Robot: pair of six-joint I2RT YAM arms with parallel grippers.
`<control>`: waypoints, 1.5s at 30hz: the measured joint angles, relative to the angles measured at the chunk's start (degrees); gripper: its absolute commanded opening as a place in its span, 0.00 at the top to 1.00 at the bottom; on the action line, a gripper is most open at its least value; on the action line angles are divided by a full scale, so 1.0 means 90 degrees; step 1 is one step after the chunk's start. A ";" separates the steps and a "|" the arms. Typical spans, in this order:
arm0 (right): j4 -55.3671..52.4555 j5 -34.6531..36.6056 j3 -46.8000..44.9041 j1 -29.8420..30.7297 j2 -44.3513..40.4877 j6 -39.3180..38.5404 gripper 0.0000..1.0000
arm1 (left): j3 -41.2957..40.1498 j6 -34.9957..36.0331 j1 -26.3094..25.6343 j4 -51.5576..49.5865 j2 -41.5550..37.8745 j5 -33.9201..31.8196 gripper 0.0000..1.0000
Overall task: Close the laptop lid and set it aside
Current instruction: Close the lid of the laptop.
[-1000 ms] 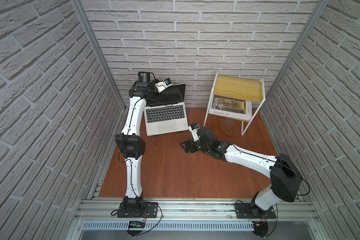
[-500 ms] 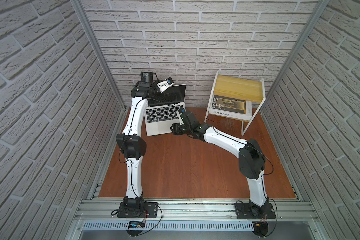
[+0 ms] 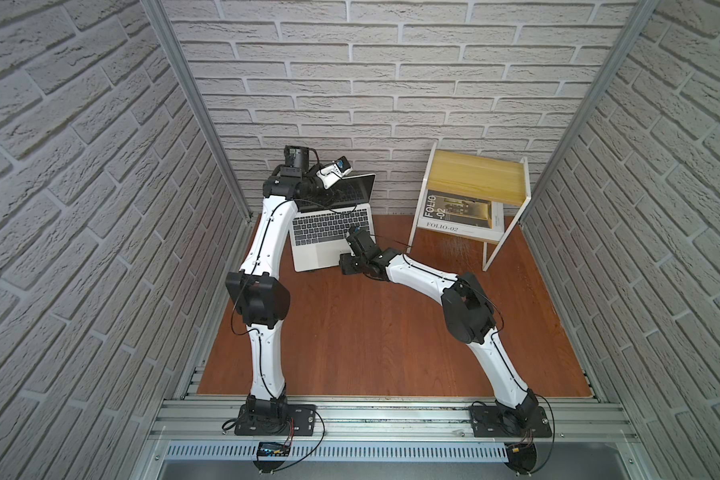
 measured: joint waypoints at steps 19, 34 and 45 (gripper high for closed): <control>0.0168 0.0046 0.0100 -0.0267 0.0636 0.0095 0.40 | -0.1486 -0.0146 -0.0083 0.0651 -0.0622 0.0000 0.30; 0.0289 -0.0158 -0.2290 -0.0289 -0.1039 -0.0032 0.41 | -0.3371 -0.0685 -0.0216 0.1559 -0.1498 0.0010 0.29; -0.0619 -0.0070 -0.3728 -0.0284 -0.4626 -0.0532 0.40 | -0.4418 -0.0984 -0.0447 0.1965 -0.1756 -0.0163 0.23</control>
